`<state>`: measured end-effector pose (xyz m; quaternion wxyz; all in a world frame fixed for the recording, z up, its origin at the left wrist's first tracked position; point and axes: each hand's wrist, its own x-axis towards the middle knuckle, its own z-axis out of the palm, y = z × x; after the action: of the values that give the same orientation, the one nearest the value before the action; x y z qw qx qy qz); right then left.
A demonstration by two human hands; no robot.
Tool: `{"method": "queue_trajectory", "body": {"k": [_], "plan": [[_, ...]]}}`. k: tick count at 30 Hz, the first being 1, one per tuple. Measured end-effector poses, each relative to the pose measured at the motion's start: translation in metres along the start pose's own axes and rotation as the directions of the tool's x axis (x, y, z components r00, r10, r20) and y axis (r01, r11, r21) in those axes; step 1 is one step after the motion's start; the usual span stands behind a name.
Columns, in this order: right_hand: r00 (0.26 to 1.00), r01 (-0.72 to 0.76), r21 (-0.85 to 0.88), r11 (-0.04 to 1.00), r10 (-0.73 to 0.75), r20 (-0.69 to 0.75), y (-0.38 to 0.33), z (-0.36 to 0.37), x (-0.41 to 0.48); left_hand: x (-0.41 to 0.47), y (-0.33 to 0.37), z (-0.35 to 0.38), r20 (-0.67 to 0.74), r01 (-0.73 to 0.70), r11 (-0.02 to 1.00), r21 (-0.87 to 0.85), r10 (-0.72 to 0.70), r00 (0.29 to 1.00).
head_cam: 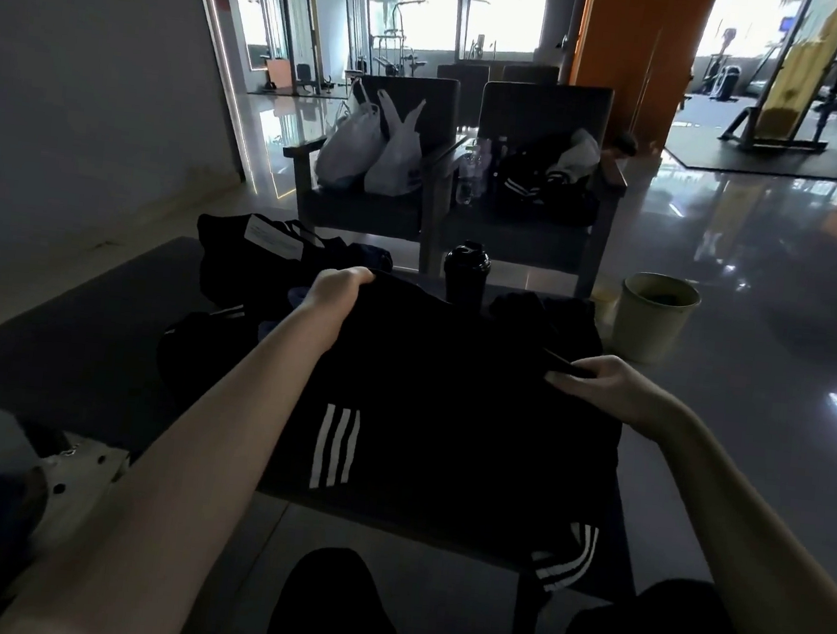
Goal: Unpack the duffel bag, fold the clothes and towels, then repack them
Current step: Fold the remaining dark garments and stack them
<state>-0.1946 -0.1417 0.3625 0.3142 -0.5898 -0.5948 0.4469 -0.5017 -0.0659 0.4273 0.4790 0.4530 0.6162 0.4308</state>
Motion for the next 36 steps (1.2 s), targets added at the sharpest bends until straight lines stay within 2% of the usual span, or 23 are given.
{"method": "queue_trajectory", "body": {"k": [2,5,9,10,13,15,17,20,23,26,28,30,32,36], "plan": [[0.998,0.014,-0.027,1.000,-0.013,0.067,-0.004,-0.009,-0.005,-0.001,0.004,0.000,-0.034,-0.014,1.000,0.012,0.014,0.999],[0.994,0.054,-0.035,0.998,-0.051,0.093,-0.002,-0.023,-0.012,0.001,0.008,-0.006,-0.092,-0.023,1.000,0.015,0.024,0.995],[0.997,0.062,0.205,0.977,-0.051,-0.057,-0.002,-0.026,-0.020,-0.003,0.015,-0.008,-0.079,-0.096,0.995,0.018,0.098,0.992],[0.995,0.078,0.219,0.973,-0.062,-0.078,-0.005,-0.025,-0.024,-0.005,0.019,-0.009,-0.070,-0.112,0.994,0.015,0.113,0.991],[0.997,0.079,0.047,0.996,-0.079,0.009,-0.017,-0.027,-0.033,0.006,0.022,-0.014,-0.048,-0.080,0.997,0.008,0.080,0.996],[0.995,0.043,-0.131,0.991,-0.030,0.094,-0.021,-0.028,-0.037,0.019,0.020,-0.020,-0.030,0.006,0.998,0.055,-0.005,1.000],[0.994,-0.032,-0.190,0.981,0.051,0.095,-0.027,-0.030,-0.042,0.000,0.026,-0.021,0.031,0.060,0.989,0.133,-0.065,0.997],[0.974,-0.134,-0.010,0.991,0.134,0.182,-0.047,-0.034,-0.063,-0.022,0.036,-0.024,0.184,0.054,0.970,0.237,-0.100,0.978],[0.974,-0.100,0.187,0.977,0.058,0.217,-0.066,-0.044,-0.085,-0.037,0.049,-0.031,0.315,0.036,0.963,0.267,-0.122,0.941],[0.993,-0.012,0.313,0.950,-0.025,0.116,-0.076,-0.053,-0.090,-0.046,0.059,-0.033,0.371,0.005,0.962,0.272,-0.109,0.922],[0.998,-0.005,0.274,0.962,-0.010,0.054,-0.079,-0.057,-0.082,-0.042,0.058,-0.031,0.320,-0.003,0.957,0.291,-0.094,0.943],[0.998,-0.009,0.223,0.975,0.022,-0.057,-0.079,-0.056,-0.068,-0.031,0.051,-0.027,0.220,-0.072,0.947,0.312,0.001,0.975],[0.979,0.009,0.206,0.978,0.033,-0.201,-0.076,-0.050,-0.054,-0.017,0.042,-0.025,0.159,-0.170,0.935,0.311,0.125,0.979],[0.926,0.049,0.234,0.971,0.044,-0.375,-0.062,-0.034,-0.029,0.005,0.025,-0.020,0.167,-0.238,0.914,0.328,0.192,0.967]]}}
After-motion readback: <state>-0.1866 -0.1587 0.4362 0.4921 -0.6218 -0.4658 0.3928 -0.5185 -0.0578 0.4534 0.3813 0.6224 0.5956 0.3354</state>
